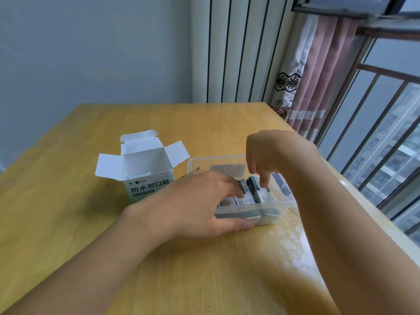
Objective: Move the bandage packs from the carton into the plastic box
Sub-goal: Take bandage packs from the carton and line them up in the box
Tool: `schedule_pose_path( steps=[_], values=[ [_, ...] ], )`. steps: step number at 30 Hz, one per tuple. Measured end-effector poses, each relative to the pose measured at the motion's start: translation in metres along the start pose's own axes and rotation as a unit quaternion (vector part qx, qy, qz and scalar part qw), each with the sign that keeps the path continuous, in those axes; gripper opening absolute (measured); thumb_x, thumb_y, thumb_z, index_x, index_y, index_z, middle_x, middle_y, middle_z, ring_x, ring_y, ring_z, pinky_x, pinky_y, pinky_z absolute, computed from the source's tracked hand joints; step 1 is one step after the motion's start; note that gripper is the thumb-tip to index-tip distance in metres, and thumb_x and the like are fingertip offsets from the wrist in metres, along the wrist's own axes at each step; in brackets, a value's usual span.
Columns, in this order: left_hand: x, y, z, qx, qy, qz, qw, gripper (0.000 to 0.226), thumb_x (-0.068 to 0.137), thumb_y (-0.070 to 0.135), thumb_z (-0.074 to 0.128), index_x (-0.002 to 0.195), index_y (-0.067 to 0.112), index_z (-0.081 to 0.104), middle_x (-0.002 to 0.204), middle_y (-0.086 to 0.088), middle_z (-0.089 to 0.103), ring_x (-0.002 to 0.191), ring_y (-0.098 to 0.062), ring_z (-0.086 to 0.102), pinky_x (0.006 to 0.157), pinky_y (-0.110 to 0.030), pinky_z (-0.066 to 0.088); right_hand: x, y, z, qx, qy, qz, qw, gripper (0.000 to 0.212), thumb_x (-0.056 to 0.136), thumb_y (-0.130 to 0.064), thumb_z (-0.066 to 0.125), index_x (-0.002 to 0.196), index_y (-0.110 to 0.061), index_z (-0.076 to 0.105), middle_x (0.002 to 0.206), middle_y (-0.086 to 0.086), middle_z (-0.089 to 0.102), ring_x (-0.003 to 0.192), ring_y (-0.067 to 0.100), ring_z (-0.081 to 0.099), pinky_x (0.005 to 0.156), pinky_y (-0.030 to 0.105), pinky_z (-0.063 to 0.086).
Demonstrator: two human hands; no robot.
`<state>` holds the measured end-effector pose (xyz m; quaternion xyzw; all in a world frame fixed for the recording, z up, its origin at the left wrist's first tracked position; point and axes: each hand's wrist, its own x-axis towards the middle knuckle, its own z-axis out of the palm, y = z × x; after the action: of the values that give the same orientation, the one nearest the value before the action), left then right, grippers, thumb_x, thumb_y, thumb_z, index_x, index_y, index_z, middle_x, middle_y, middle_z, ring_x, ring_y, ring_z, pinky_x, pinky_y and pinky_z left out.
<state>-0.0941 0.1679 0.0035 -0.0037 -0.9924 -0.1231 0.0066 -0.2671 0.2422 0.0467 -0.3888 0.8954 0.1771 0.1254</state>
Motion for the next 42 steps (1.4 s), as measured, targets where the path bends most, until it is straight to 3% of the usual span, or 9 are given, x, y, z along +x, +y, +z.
schedule_pose_path(
  steps=[8, 22, 26, 31, 34, 36, 37, 39, 42],
  values=[
    [0.0, 0.0, -0.001, -0.001, 0.007, 0.005, 1.0, 0.06, 0.086, 0.073, 0.052, 0.133, 0.036, 0.057, 0.133, 0.023, 0.057, 0.123, -0.004, 0.05, 0.106, -0.032, 0.041, 0.001, -0.011, 0.005, -0.022, -0.005, 0.016, 1.0, 0.054, 0.059, -0.031, 0.096, 0.106, -0.02, 0.071, 0.102, 0.002, 0.071, 0.092, 0.03, 0.069, 0.084, 0.04, 0.057],
    [0.0, -0.003, -0.002, -0.041, 0.004, -0.005, 0.999, 0.064, 0.084, 0.076, 0.051, 0.135, 0.037, 0.056, 0.135, 0.027, 0.054, 0.127, 0.002, 0.046, 0.105, -0.033, 0.044, -0.022, -0.009, -0.011, -0.008, 0.02, -0.004, 1.0, 0.051, 0.066, -0.028, 0.092, 0.112, -0.018, 0.072, 0.076, 0.001, 0.066, 0.084, 0.028, 0.071, 0.089, 0.042, 0.057],
    [-0.009, -0.015, -0.029, -0.135, 0.106, -0.016, 0.985, 0.044, 0.088, 0.064, 0.057, 0.119, 0.035, 0.068, 0.122, 0.025, 0.064, 0.116, 0.006, 0.055, 0.102, -0.024, 0.044, -0.038, -0.009, -0.022, 0.053, 0.063, -0.069, 0.994, 0.037, 0.073, -0.027, 0.088, 0.108, -0.022, 0.074, 0.092, -0.001, 0.077, 0.067, 0.014, 0.071, 0.081, 0.036, 0.06],
    [-0.034, -0.068, -0.075, -0.112, 0.313, -0.17, 0.928, 0.008, 0.088, 0.029, 0.069, 0.081, 0.026, 0.068, 0.076, 0.011, 0.068, 0.069, 0.0, 0.06, 0.066, -0.021, 0.047, -0.047, -0.041, -0.026, 0.265, 0.325, -0.291, 0.86, 0.01, 0.089, -0.02, 0.074, 0.096, -0.024, 0.08, 0.082, -0.018, 0.072, 0.072, -0.005, 0.065, 0.069, 0.012, 0.053],
    [-0.048, -0.104, -0.077, -0.041, 0.171, -0.343, 0.923, 0.027, 0.083, 0.052, 0.068, 0.098, 0.03, 0.059, 0.097, 0.005, 0.066, 0.085, -0.016, 0.061, 0.071, -0.033, 0.049, -0.038, -0.084, -0.014, 0.293, 0.318, -0.32, 0.843, 0.013, 0.091, -0.017, 0.07, 0.095, -0.023, 0.08, 0.084, -0.016, 0.071, 0.067, -0.012, 0.057, 0.062, 0.005, 0.043],
    [-0.052, -0.11, -0.072, -0.026, 0.051, -0.401, 0.914, 0.055, 0.084, 0.061, 0.064, 0.124, 0.026, 0.049, 0.114, 0.003, 0.062, 0.092, -0.02, 0.059, 0.071, -0.034, 0.045, -0.028, -0.103, -0.006, 0.262, 0.304, -0.296, 0.867, 0.014, 0.09, -0.017, 0.069, 0.093, -0.025, 0.081, 0.091, -0.008, 0.076, 0.072, -0.002, 0.062, 0.068, 0.017, 0.052],
    [-0.053, -0.111, -0.07, -0.037, 0.021, -0.408, 0.912, 0.06, 0.086, 0.061, 0.064, 0.129, 0.024, 0.046, 0.113, 0.001, 0.063, 0.087, -0.021, 0.061, 0.067, -0.032, 0.045, -0.025, -0.109, -0.004, 0.252, 0.29, -0.287, 0.877, 0.014, 0.088, -0.017, 0.07, 0.091, -0.025, 0.081, 0.091, -0.006, 0.076, 0.075, 0.005, 0.065, 0.072, 0.026, 0.055],
    [-0.052, -0.112, -0.067, -0.101, -0.004, -0.374, 0.922, 0.045, 0.089, 0.052, 0.065, 0.121, 0.023, 0.054, 0.098, -0.001, 0.069, 0.072, -0.02, 0.064, 0.058, -0.028, 0.047, -0.024, -0.108, -0.004, 0.259, 0.248, -0.293, 0.886, 0.013, 0.086, -0.015, 0.075, 0.093, -0.023, 0.082, 0.082, -0.01, 0.074, 0.07, 0.004, 0.063, 0.068, 0.018, 0.051],
    [-0.058, -0.113, -0.068, -0.255, -0.019, -0.289, 0.923, 0.025, 0.094, 0.037, 0.065, 0.119, 0.036, 0.061, 0.105, 0.002, 0.075, 0.088, -0.022, 0.073, 0.061, -0.032, 0.054, -0.032, -0.104, -0.003, 0.222, 0.211, -0.305, 0.902, 0.026, 0.08, -0.019, 0.082, 0.104, -0.027, 0.079, 0.072, -0.015, 0.067, 0.061, -0.002, 0.055, 0.058, 0.009, 0.041]
  ],
)
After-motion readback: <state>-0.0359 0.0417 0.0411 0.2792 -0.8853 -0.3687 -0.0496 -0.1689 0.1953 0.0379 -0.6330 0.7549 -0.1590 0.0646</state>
